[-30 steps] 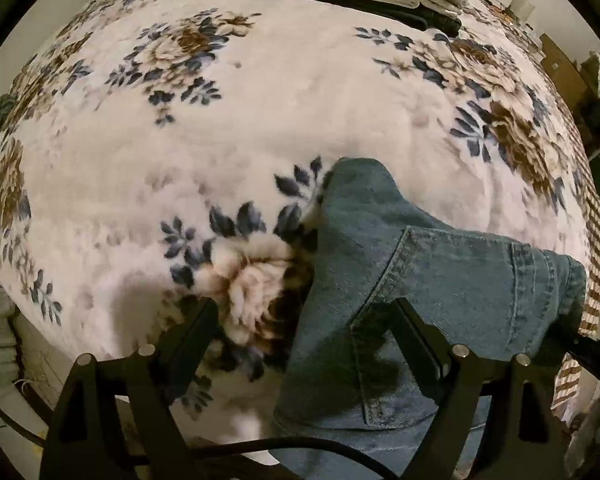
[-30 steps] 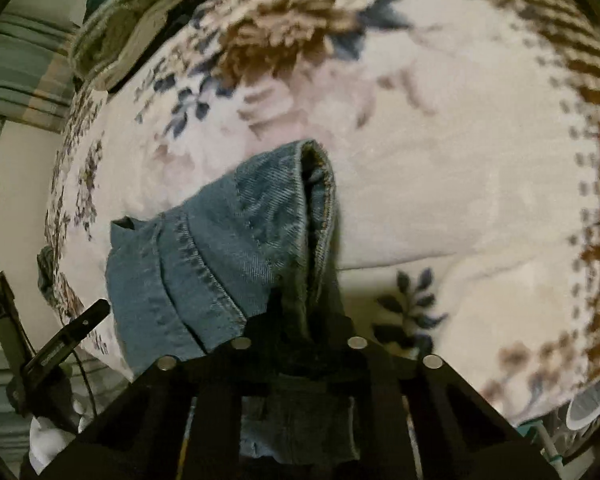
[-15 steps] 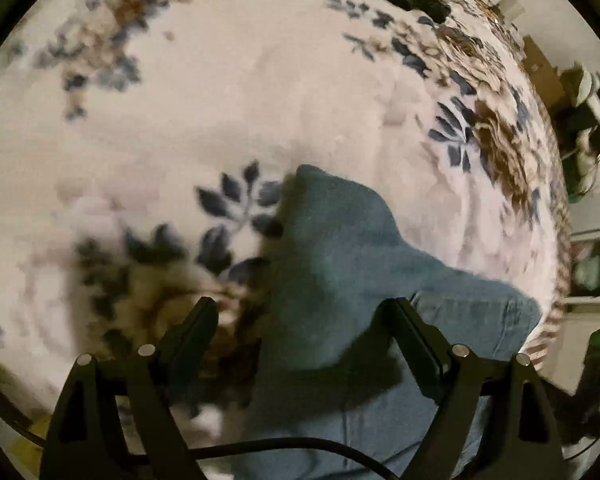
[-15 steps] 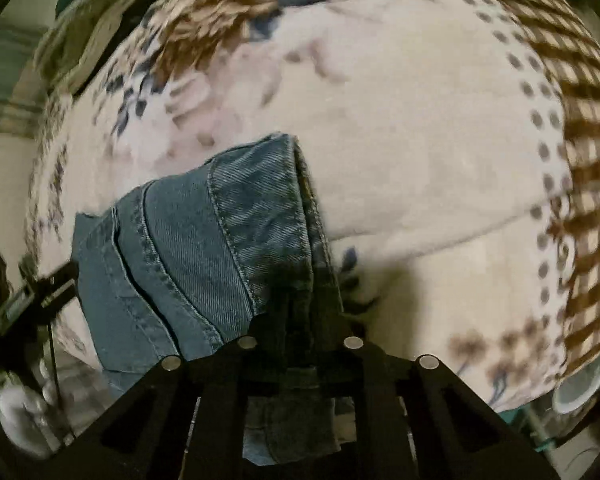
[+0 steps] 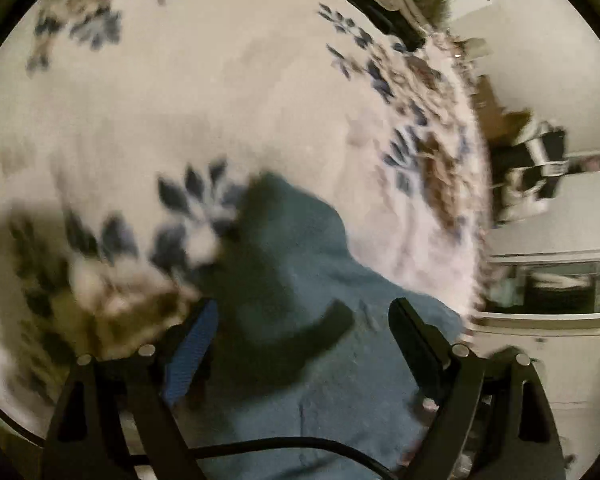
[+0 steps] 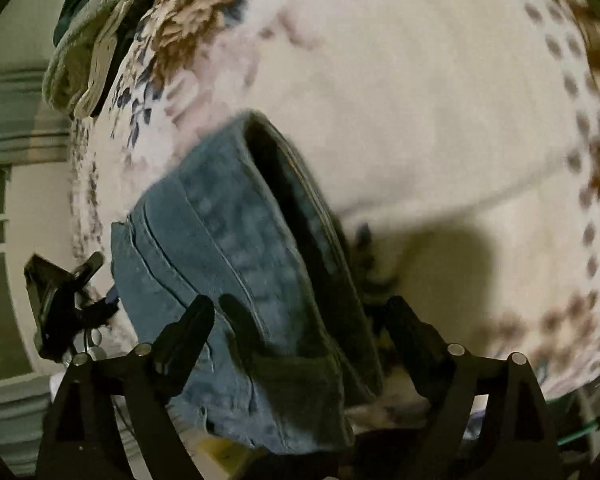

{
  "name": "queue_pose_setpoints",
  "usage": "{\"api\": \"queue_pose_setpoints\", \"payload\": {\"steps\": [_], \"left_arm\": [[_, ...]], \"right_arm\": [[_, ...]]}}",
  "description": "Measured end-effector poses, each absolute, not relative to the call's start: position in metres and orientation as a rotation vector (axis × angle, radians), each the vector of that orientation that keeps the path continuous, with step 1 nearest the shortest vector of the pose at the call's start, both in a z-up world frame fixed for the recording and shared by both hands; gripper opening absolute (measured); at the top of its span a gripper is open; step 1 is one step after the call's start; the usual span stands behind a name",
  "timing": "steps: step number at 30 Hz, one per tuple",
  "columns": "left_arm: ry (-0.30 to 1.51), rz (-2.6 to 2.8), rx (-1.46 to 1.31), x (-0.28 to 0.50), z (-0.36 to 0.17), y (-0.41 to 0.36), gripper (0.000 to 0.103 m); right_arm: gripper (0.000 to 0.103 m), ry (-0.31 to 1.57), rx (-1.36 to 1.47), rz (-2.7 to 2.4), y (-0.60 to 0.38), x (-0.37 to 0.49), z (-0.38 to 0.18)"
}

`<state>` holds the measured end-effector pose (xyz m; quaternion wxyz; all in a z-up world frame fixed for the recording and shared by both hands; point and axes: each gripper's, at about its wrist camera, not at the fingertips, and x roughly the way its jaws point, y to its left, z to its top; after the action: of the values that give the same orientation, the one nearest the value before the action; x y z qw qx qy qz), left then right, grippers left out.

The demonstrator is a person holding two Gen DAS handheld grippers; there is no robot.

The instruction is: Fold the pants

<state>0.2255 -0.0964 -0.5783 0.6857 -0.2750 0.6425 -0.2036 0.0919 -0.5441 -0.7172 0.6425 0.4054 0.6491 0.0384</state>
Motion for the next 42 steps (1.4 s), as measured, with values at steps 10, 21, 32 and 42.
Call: {"api": "queue_pose_setpoints", "payload": {"steps": [10,21,32,42], "left_arm": [[1.536,-0.582,-0.649,0.196,-0.624,-0.108,0.089],[1.313,-0.658,-0.657,0.182,-0.598,-0.106,0.081],[1.266,-0.644,-0.626,0.184,-0.573,-0.114,0.073],[1.251,-0.637,-0.557,0.195,-0.511,-0.111,0.072]], "right_arm": [[0.099,1.386,1.132,0.375,-0.508,0.1,-0.755],[0.05,1.404,0.958,0.319,-0.496,0.091,-0.743],[0.038,1.344,0.894,0.308,-0.474,0.074,-0.707],[0.036,1.299,0.888,0.358,-0.481,0.077,-0.646]]}}
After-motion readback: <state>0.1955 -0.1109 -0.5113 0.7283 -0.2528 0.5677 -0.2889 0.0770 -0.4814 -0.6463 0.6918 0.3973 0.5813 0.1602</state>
